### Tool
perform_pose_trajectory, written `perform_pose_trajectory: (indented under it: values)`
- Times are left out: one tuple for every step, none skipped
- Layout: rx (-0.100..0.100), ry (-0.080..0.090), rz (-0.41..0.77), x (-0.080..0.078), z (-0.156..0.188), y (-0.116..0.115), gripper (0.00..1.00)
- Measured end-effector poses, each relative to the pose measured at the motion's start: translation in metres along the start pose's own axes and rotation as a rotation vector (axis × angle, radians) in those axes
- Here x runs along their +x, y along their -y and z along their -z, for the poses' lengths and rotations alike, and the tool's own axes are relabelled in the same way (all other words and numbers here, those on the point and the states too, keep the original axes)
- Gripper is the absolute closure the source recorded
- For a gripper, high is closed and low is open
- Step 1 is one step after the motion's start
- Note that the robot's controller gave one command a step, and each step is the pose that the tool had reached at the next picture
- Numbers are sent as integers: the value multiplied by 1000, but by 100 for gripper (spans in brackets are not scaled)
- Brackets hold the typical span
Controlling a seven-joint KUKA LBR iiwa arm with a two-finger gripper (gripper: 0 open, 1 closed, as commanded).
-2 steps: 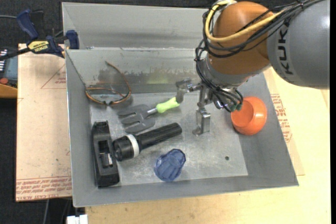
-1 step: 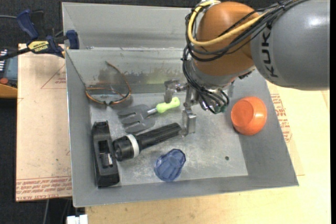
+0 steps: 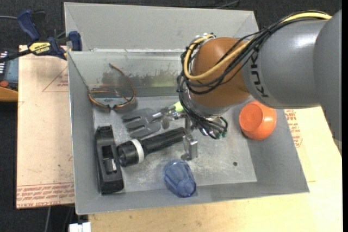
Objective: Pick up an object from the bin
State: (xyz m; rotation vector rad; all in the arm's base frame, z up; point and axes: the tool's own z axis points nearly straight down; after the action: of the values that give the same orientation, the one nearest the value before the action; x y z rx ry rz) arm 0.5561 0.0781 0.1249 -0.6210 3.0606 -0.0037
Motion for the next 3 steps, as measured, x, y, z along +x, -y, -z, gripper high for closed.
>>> perform_pose_trajectory:
  values:
    - [2,-2,-9,-11,1,-13,0]
    - [-2,11,34,-25,-10,-37,0]
    - [-1,5,26,-22,65,-66,0]
